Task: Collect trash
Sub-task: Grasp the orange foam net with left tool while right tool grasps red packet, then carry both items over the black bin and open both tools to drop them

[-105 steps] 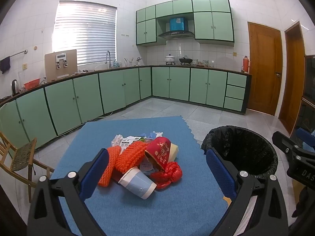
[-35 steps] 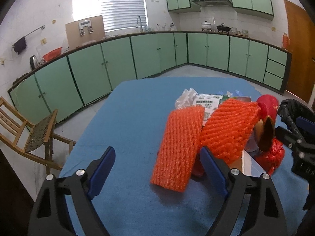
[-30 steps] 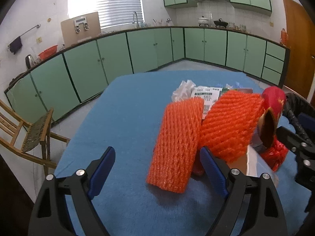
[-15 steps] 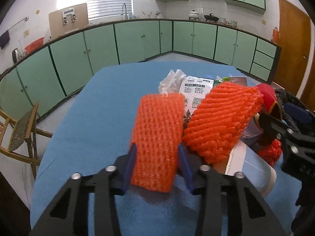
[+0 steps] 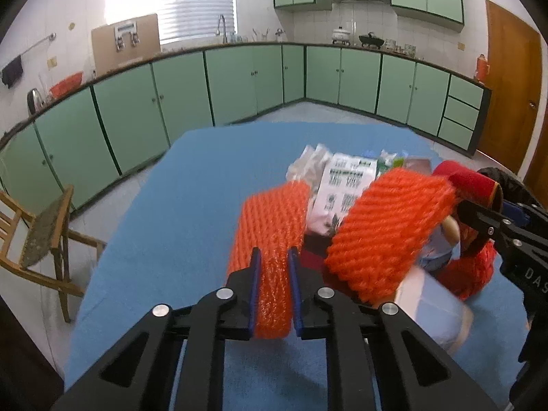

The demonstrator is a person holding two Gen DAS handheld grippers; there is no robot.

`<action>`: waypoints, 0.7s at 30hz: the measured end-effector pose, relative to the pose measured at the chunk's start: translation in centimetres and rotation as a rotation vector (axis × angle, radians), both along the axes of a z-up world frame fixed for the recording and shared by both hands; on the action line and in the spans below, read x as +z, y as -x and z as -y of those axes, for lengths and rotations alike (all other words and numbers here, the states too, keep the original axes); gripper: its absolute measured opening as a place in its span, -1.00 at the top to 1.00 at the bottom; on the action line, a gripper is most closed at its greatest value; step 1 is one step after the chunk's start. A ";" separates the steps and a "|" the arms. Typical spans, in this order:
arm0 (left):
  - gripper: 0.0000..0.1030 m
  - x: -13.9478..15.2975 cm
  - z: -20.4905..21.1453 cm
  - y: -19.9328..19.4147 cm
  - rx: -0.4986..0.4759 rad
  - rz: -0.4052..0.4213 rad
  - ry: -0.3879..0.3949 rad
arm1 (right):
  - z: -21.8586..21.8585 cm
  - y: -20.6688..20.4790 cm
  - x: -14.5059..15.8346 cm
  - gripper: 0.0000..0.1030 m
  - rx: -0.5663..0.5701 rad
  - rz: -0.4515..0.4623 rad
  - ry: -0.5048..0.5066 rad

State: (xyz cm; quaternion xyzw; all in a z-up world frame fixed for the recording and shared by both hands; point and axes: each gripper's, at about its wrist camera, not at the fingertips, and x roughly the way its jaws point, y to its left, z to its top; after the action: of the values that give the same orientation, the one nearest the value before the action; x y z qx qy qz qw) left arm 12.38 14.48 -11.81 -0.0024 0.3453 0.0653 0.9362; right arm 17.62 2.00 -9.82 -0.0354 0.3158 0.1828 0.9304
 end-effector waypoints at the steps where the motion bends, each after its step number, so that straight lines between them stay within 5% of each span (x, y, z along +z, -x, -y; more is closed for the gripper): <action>1: 0.72 0.5 0.1 0.2 0.001 0.015 -0.008 | 0.2 0.1 0.2 0.66 0.007 0.004 -0.004; 12: 0.77 4.3 0.1 1.7 0.007 0.096 0.010 | 1.7 1.9 3.5 0.73 0.001 0.079 -0.053; 21: 0.77 8.4 3.4 1.7 -0.099 0.173 0.055 | 5.7 3.2 7.2 0.74 -0.051 0.152 -0.127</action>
State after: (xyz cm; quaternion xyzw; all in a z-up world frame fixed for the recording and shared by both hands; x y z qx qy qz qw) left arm 10.67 11.11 -3.43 -0.0164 0.2644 0.0090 0.9642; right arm 14.47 -3.66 -2.64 0.0178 0.2329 0.1755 0.9564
